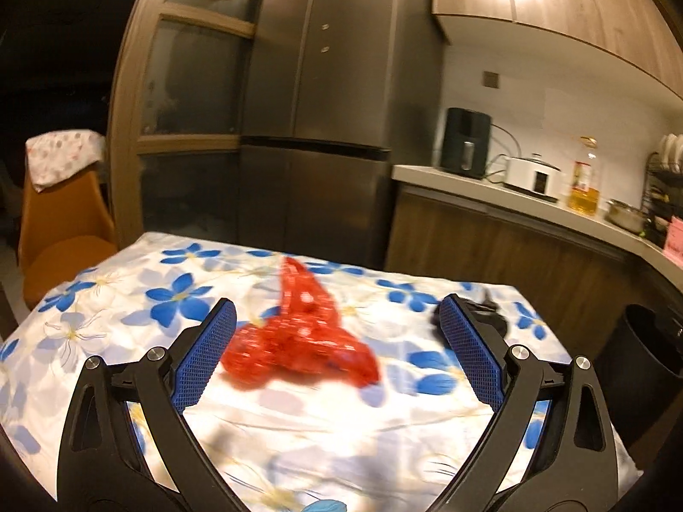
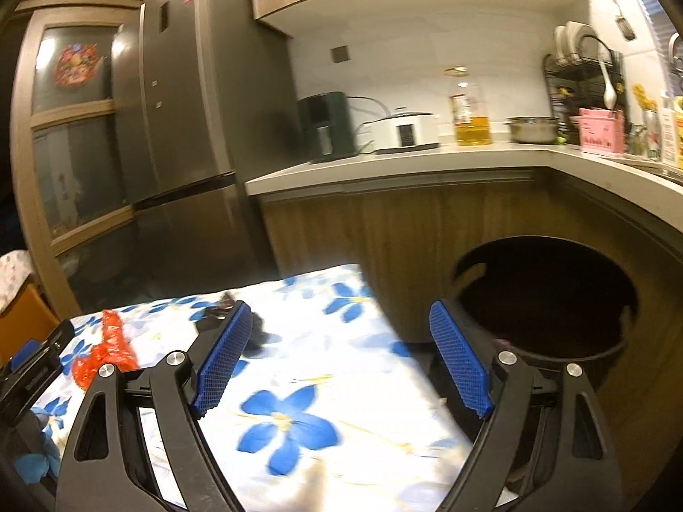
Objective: Collect trash
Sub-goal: 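Move both open tools back from the bin to the table, then grasp the red plastic bag with the left tool while the right tool grasps the black bag, then carry red bag and black bag over the black bin and open both tools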
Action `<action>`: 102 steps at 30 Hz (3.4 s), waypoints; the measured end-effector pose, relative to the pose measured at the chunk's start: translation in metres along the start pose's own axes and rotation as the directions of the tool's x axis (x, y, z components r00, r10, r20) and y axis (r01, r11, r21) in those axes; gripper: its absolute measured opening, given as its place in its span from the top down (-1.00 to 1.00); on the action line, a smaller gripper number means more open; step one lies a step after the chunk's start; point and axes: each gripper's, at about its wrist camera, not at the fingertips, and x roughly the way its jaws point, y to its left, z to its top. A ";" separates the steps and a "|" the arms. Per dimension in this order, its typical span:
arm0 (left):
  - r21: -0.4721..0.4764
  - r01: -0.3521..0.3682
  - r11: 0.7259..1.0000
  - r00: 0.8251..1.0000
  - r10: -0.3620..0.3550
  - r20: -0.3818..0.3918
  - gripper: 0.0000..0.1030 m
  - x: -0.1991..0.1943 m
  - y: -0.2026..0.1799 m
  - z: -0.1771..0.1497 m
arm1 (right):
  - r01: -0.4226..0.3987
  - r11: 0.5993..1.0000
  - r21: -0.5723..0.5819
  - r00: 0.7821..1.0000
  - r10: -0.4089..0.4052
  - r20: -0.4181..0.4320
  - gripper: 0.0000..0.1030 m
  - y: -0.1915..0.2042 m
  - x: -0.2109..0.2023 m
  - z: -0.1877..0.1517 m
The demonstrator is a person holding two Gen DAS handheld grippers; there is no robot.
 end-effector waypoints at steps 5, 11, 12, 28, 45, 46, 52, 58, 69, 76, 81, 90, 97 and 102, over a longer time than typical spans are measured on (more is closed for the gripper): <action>-0.032 -0.053 0.998 0.998 0.052 -0.026 -0.83 0.027 0.019 -0.004 | -0.044 0.999 -0.026 0.999 0.043 -0.016 -0.61 0.033 0.021 -0.005; -0.087 -0.064 0.994 0.990 0.052 -0.132 -0.78 0.064 0.030 -0.008 | -0.069 0.996 -0.055 0.997 0.068 -0.028 -0.61 0.062 0.047 -0.008; -0.097 -0.067 0.993 0.988 0.052 -0.145 -0.70 0.069 0.032 -0.008 | -0.069 0.996 -0.055 0.997 0.068 -0.031 -0.61 0.065 0.051 -0.009; -0.156 0.018 0.988 0.973 -0.053 -0.226 0.65 0.082 0.043 -0.026 | -0.080 0.995 -0.061 0.988 0.071 -0.136 -0.51 0.104 0.135 -0.016; -0.169 0.042 0.985 0.977 -0.076 -0.201 0.65 0.072 0.046 -0.026 | -0.112 0.990 -0.080 0.952 0.084 -0.294 0.75 0.116 0.174 -0.032; -0.169 0.042 0.985 0.977 -0.076 -0.201 0.65 0.070 0.046 -0.026 | -0.117 0.990 -0.081 0.954 0.089 -0.287 0.77 0.116 0.170 -0.031; -0.144 0.051 0.988 0.978 -0.079 -0.195 0.65 0.056 0.043 -0.022 | -0.148 0.985 -0.087 0.967 0.126 -0.220 0.85 0.109 0.131 -0.020; -0.105 0.040 0.994 0.980 -0.060 -0.190 0.65 0.033 0.038 -0.020 | -0.196 0.977 -0.085 0.968 0.179 -0.178 0.85 0.097 0.077 -0.014; -0.061 0.072 0.996 0.982 -0.081 -0.171 0.65 -0.011 0.010 -0.022 | -0.185 0.980 -0.079 0.977 0.174 -0.125 0.86 0.065 0.014 -0.006; -0.025 0.130 0.991 0.981 -0.132 -0.143 0.65 -0.033 -0.024 -0.014 | -0.151 0.986 -0.076 0.987 0.146 -0.071 0.86 0.038 -0.016 0.005; 0.002 0.176 0.984 0.975 -0.175 -0.135 0.65 -0.042 -0.053 -0.012 | -0.114 0.992 -0.059 0.993 0.111 -0.042 0.86 0.013 -0.030 0.012; 0.051 0.267 0.962 0.956 -0.257 -0.141 0.65 -0.051 -0.107 -0.014 | -0.046 0.998 -0.031 0.999 0.045 -0.006 0.86 -0.026 -0.044 0.019; 0.088 0.336 0.938 0.935 -0.321 -0.152 0.65 -0.054 -0.149 -0.016 | 0.009 1.000 -0.010 1.000 -0.009 0.014 0.86 -0.055 -0.052 0.023; 0.115 0.378 0.918 0.920 -0.360 -0.155 0.65 -0.057 -0.178 -0.016 | 0.044 0.999 0.005 0.999 -0.044 0.025 0.86 -0.074 -0.056 0.026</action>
